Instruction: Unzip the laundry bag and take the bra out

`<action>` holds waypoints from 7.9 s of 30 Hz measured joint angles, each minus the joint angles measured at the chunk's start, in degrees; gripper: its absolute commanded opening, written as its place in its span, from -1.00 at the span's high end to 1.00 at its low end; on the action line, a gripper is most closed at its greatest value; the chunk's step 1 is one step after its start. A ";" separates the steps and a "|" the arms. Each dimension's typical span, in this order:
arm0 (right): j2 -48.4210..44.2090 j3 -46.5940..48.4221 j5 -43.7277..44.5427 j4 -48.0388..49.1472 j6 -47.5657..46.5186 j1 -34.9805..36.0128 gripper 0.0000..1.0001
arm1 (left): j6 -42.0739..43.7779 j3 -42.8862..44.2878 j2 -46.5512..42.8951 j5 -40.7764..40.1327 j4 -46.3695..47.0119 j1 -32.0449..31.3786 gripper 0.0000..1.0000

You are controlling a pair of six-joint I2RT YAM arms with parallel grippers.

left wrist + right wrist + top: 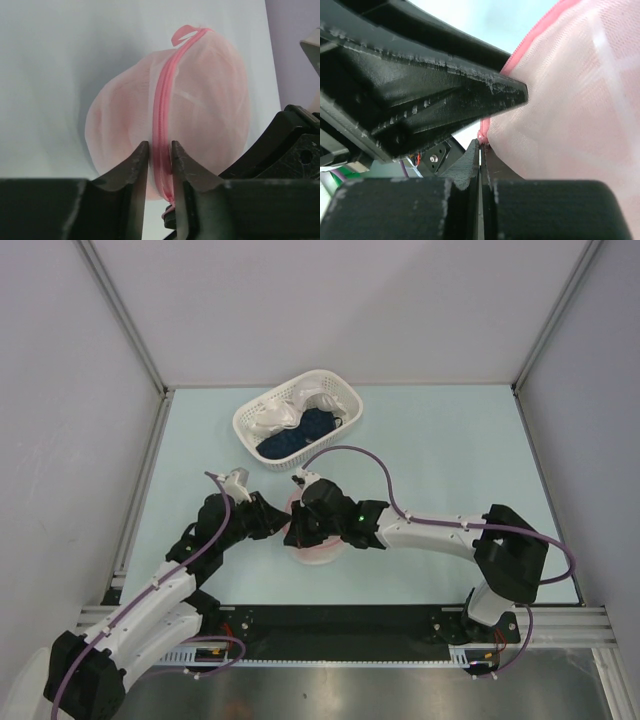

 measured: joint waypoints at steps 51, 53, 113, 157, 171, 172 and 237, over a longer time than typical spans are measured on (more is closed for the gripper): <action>-15.47 -13.25 8.09 -8.70 1.64 -0.87 1.00 | 0.81 1.11 4.02 -2.69 -0.46 -0.17 1.00; -15.45 -13.25 8.04 -8.59 1.64 -0.85 1.00 | 1.11 1.68 4.61 -2.73 -0.50 -0.17 1.00; -0.17 0.46 1.42 -2.14 -0.74 2.78 1.00 | 1.40 1.29 3.23 -2.91 -1.03 -0.15 1.00; -4.94 -3.26 4.85 -8.20 1.38 5.25 1.00 | 1.75 1.01 -1.25 -3.26 -1.68 0.44 -0.39; 2.14 4.17 1.55 -5.31 -1.86 4.76 1.00 | -1.05 -3.26 -5.03 -2.21 -3.41 0.44 0.48; 2.16 4.17 1.42 -5.33 -1.90 4.72 1.00 | -1.07 -3.26 -5.03 -2.25 -3.41 0.44 0.56; -17.05 -11.80 8.50 -16.68 2.45 1.64 1.00 | -0.55 -1.55 -1.51 -4.09 -2.12 0.44 1.00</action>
